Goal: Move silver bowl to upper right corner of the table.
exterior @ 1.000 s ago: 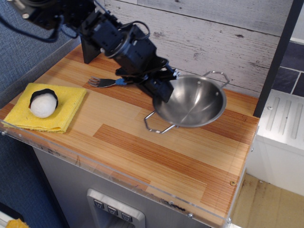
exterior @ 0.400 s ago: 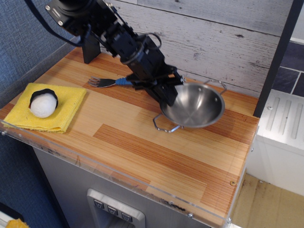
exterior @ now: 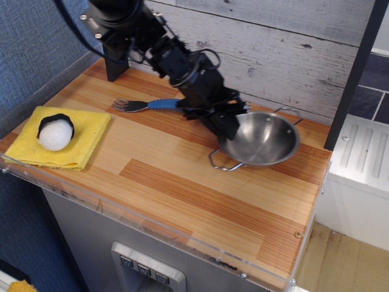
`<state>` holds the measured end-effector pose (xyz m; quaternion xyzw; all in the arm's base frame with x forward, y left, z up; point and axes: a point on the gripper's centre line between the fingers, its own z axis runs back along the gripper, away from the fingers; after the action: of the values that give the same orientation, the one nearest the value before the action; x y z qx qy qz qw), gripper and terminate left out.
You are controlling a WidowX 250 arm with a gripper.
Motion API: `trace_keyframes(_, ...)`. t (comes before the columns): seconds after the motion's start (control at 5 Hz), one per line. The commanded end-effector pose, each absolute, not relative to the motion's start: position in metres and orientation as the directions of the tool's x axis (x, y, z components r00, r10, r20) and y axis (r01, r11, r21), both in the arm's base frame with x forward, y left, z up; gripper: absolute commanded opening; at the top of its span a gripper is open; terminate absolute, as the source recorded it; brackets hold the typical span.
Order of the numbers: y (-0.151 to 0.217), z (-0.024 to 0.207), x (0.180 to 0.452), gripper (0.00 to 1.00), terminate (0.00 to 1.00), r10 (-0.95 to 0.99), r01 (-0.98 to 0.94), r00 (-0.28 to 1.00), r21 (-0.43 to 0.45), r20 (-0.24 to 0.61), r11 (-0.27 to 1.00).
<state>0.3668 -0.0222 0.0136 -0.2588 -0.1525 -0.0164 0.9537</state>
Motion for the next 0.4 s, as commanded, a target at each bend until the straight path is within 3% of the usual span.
trace_keyframes(0.0,-0.0233,0.0265,0.3679,1.0,0.0,0.072,0.079,0.947,-0.446,0.312,0.891)
trace_keyframes(0.2,-0.0223,0.0258,0.3639,1.0,0.0,0.079,0.065,0.949,-0.434,0.306,0.899)
